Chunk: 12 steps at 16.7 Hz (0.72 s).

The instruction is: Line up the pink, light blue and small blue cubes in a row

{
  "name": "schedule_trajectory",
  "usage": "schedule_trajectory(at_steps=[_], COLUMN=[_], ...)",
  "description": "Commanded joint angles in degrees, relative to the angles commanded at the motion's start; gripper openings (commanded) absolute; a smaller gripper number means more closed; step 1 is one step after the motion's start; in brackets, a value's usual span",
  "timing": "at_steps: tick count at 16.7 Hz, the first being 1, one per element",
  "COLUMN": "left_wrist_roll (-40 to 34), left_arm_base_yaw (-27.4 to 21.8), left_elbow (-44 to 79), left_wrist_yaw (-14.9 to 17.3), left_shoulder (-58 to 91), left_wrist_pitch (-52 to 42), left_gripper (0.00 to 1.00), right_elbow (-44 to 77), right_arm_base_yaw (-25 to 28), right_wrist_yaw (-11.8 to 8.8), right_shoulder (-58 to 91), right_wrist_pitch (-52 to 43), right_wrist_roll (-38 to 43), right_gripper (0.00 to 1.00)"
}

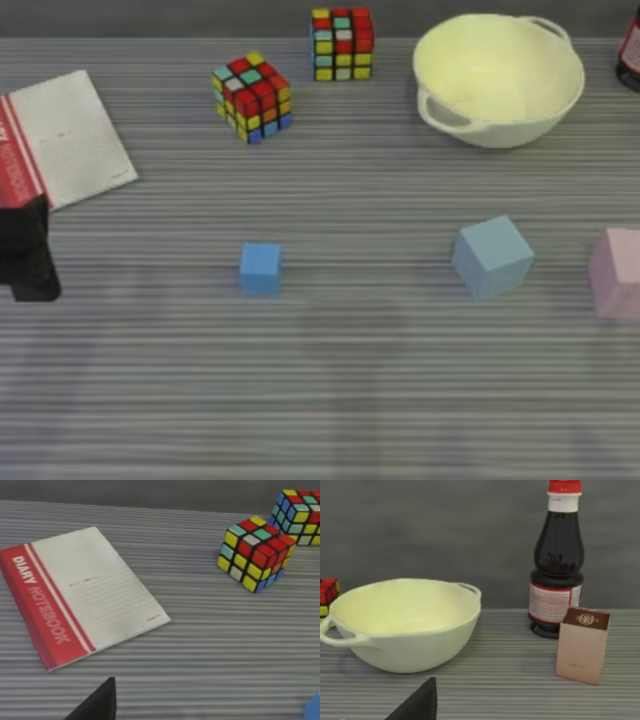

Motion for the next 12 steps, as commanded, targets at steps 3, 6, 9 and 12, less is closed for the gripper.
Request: schedule_trajectory(at_steps=[3,6,9,12], left_wrist_roll=[-3.38,-6.85,-10.15,-13.02], left_arm_base_yaw=[-4.23,-8.46,-12.4,-15.87], left_elbow=[15.15,30.22,44.37,56.95], left_wrist_yaw=[0.1,0.13,0.14,0.14], left_shoulder=[19.23,39.4,58.19,73.62], left_wrist_pitch=[-10.19,-20.63,-30.43,-38.78], left_gripper=[1.0,1.0,1.0,1.0], right_elbow=[0.0,0.0,0.0,0.0], right_arm_base_yaw=[0.0,0.0,0.0,0.0], right_wrist_yaw=[0.0,0.0,0.0,0.0], right_shoulder=[0.0,0.0,0.0,0.0], right_wrist_pitch=[0.0,0.0,0.0,0.0], right_wrist_roll=[0.0,0.0,0.0,0.0], right_gripper=[1.0,1.0,1.0,1.0])
